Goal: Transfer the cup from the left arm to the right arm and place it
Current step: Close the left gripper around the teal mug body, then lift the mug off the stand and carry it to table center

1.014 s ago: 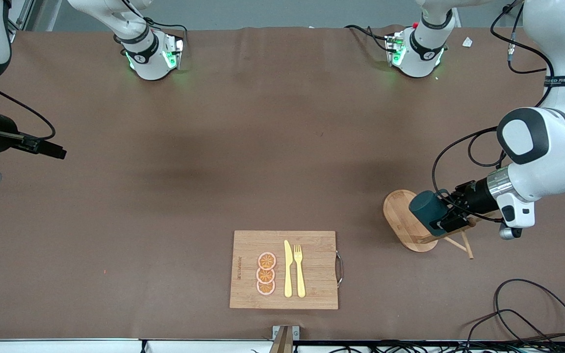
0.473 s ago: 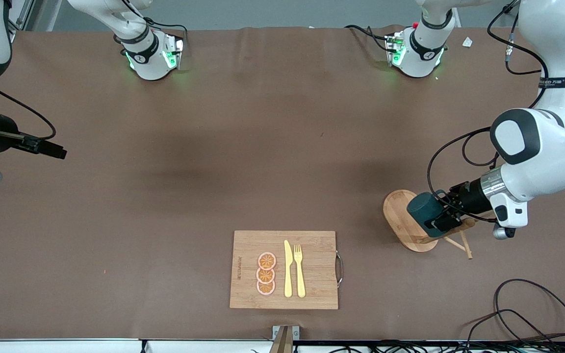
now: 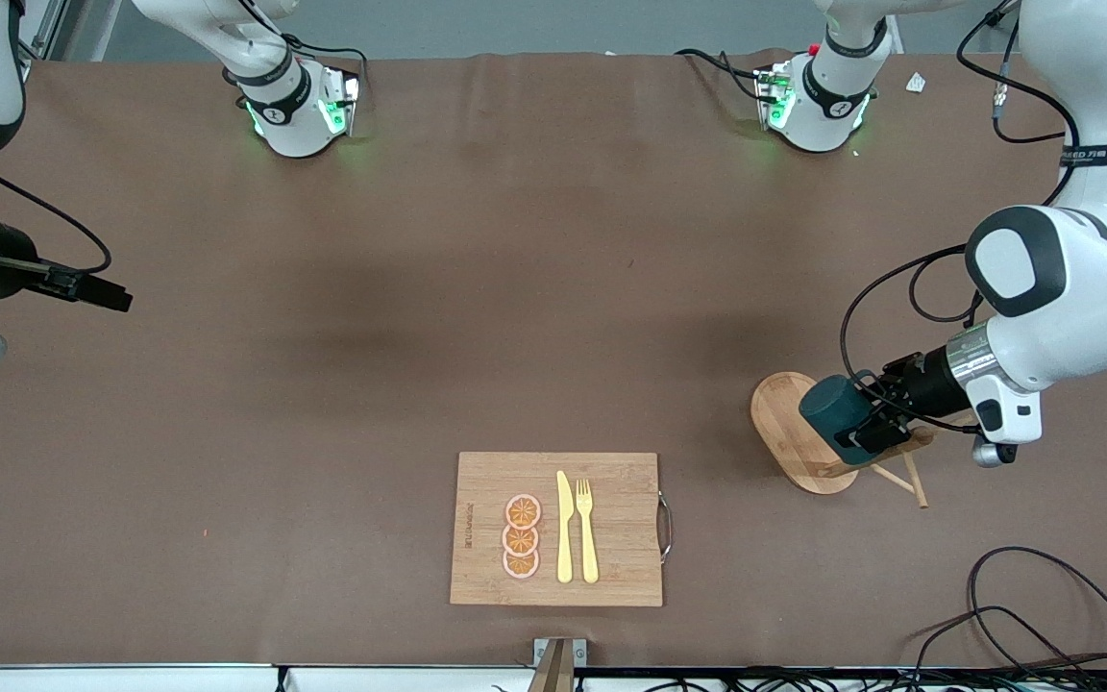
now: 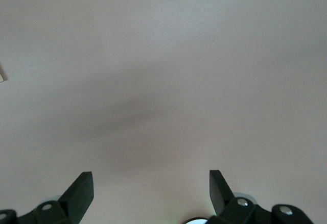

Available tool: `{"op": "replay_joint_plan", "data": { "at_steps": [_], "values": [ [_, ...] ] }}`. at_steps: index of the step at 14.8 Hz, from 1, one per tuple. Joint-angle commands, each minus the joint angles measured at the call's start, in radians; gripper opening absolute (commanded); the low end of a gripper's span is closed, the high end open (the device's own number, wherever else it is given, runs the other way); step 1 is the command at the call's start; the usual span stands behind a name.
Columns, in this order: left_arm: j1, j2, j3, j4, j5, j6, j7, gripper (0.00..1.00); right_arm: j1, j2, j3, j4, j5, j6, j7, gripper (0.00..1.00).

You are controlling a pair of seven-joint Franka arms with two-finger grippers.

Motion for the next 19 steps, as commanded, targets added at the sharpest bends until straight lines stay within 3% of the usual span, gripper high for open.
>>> {"op": "replay_joint_plan", "data": {
  "at_steps": [1, 10, 13, 19],
  "values": [
    [0.003, -0.043, -0.022, -0.005, -0.017, -0.030, -0.058, 0.63, 0.002, -0.015, -0.001, -0.006, 0.008, -0.009, 0.018, 1.00],
    [0.002, -0.117, -0.078, -0.003, -0.012, -0.116, -0.207, 0.63, 0.010, -0.015, -0.001, -0.007, 0.008, -0.007, 0.018, 1.00],
    [-0.001, -0.132, -0.128, 0.000, 0.005, -0.113, -0.247, 0.64, 0.010, -0.015, -0.001, -0.007, 0.008, -0.003, 0.018, 1.00],
    [-0.076, -0.126, -0.217, 0.069, 0.235, -0.084, -0.417, 0.64, 0.008, -0.015, -0.001, -0.007, 0.008, 0.000, 0.018, 1.00]
  ]
}}
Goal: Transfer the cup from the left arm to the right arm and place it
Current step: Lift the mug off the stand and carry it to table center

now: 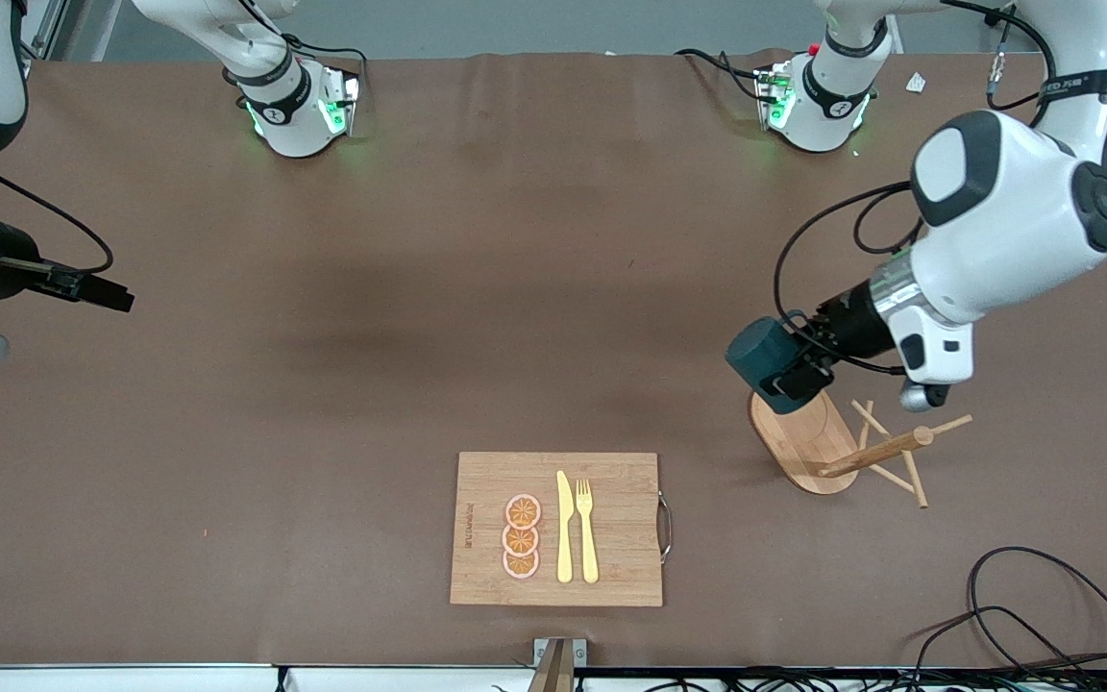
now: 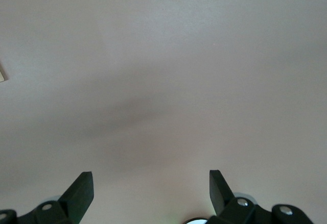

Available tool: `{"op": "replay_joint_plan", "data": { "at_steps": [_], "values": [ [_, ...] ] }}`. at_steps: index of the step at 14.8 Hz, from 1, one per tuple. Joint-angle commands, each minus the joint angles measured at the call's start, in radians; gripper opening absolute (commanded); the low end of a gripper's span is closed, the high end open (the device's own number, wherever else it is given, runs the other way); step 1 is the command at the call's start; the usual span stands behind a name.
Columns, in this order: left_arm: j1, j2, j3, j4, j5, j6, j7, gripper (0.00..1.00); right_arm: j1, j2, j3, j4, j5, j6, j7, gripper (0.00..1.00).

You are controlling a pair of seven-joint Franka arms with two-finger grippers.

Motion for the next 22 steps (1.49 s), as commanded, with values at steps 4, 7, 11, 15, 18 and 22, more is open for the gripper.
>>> {"op": "replay_joint_plan", "data": {
  "at_steps": [4, 7, 11, 15, 18, 22],
  "values": [
    [-0.167, 0.003, -0.012, 0.040, 0.235, 0.060, -0.209, 0.64, 0.005, -0.014, -0.001, -0.009, 0.008, 0.001, 0.018, 1.00],
    [-0.260, 0.020, -0.014, 0.048, 0.387, 0.081, -0.264, 0.65, 0.003, -0.015, -0.001, -0.007, 0.009, 0.010, 0.018, 1.00],
    [-0.410, 0.041, -0.014, 0.040, 0.655, 0.083, -0.309, 0.65, 0.003, -0.015, -0.001, -0.007, 0.008, 0.010, 0.018, 1.00],
    [-0.548, 0.092, -0.014, 0.037, 0.887, 0.074, -0.364, 0.64, 0.005, -0.015, -0.003, -0.009, 0.008, 0.010, 0.018, 1.00],
    [-0.632, 0.156, -0.014, 0.040, 1.103, 0.074, -0.465, 0.62, 0.005, -0.014, -0.003, -0.009, 0.008, 0.010, 0.018, 1.00],
    [-0.721, 0.268, -0.014, 0.054, 1.419, 0.075, -0.655, 0.62, 0.005, -0.015, -0.003, -0.010, 0.009, 0.010, 0.018, 1.00]
  ]
}}
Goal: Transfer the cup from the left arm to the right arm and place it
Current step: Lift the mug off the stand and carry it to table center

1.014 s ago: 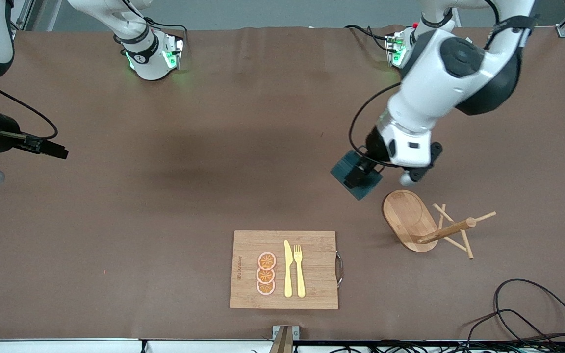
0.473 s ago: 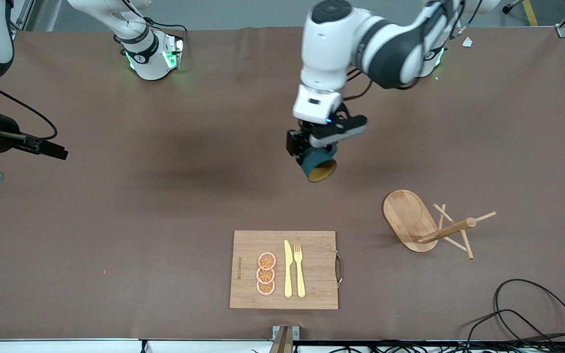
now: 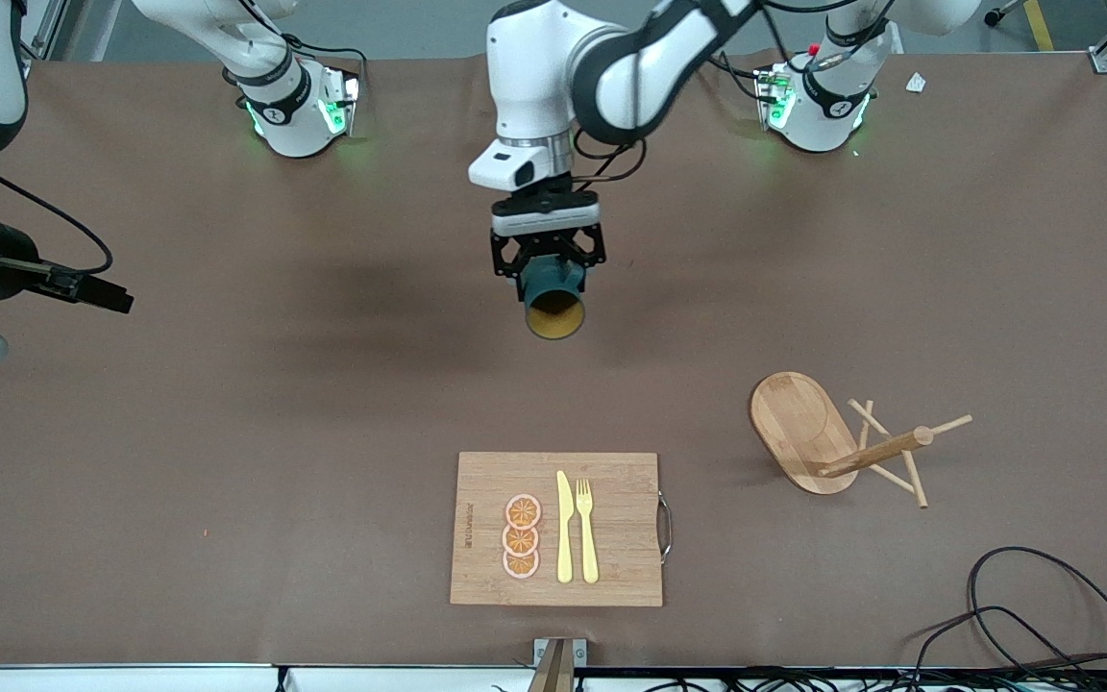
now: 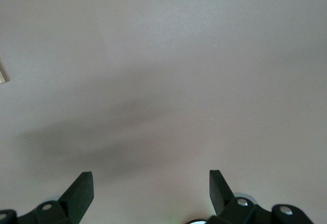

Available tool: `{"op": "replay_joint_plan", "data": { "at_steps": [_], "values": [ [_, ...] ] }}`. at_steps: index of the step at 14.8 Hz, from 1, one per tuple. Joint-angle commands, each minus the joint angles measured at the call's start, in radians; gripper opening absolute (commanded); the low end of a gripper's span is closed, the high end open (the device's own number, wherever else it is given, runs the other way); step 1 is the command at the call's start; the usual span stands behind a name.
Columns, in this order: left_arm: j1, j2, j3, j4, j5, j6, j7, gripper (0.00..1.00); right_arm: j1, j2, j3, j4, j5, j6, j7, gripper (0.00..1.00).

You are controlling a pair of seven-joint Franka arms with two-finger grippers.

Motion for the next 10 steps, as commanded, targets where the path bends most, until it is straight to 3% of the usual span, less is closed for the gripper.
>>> {"op": "replay_joint_plan", "data": {
  "at_steps": [1, 7, 10],
  "values": [
    [-0.043, 0.080, 0.004, 0.052, 0.181, -0.002, -0.107, 0.62, 0.005, -0.015, -0.003, -0.010, 0.007, 0.004, 0.018, 1.00],
    [-0.109, 0.209, 0.006, 0.082, 0.581, -0.004, -0.397, 0.61, 0.005, -0.015, -0.001, -0.016, 0.009, 0.007, 0.018, 1.00],
    [-0.157, 0.264, 0.009, 0.074, 0.710, -0.073, -0.512, 0.61, 0.006, -0.015, -0.003, -0.018, 0.009, 0.011, 0.018, 1.00]
  ]
}}
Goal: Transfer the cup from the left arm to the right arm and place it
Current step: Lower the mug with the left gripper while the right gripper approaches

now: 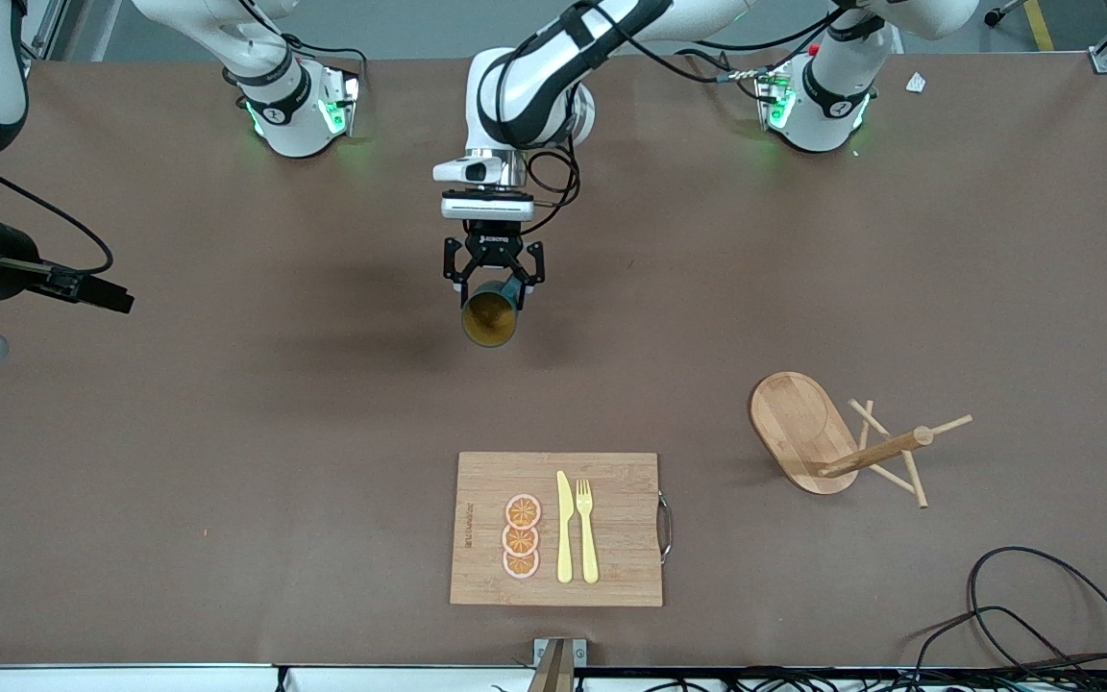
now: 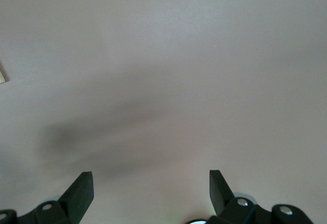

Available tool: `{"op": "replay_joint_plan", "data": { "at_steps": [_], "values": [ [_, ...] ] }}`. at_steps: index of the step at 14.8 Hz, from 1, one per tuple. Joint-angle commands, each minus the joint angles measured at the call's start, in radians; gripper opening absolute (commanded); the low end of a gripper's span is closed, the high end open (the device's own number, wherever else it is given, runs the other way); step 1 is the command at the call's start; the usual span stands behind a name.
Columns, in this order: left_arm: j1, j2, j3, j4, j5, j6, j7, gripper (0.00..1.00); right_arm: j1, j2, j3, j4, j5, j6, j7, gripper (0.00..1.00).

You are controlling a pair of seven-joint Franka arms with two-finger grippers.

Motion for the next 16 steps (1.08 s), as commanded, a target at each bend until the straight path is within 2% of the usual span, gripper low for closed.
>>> {"op": "replay_joint_plan", "data": {
  "at_steps": [1, 3, 8, 12, 16],
  "values": [
    [-0.052, 0.067, 0.008, 0.023, 0.124, -0.105, -0.098, 0.61, 0.006, -0.015, -0.003, -0.017, 0.007, 0.013, 0.018, 1.00],
    [-0.074, 0.135, 0.008, 0.023, 0.238, -0.171, -0.197, 0.61, 0.008, -0.014, -0.001, -0.017, 0.009, 0.025, 0.025, 1.00],
    [-0.115, 0.262, 0.013, 0.026, 0.393, -0.331, -0.328, 0.61, 0.014, -0.015, -0.001, -0.043, 0.010, 0.063, 0.033, 1.00],
    [-0.140, 0.342, 0.019, 0.029, 0.468, -0.415, -0.356, 0.61, 0.017, -0.014, -0.001, -0.051, 0.014, 0.088, 0.038, 1.00],
    [-0.154, 0.371, 0.022, 0.029, 0.513, -0.469, -0.371, 0.60, 0.052, -0.014, -0.001, -0.074, 0.014, 0.135, 0.111, 1.00]
  ]
}}
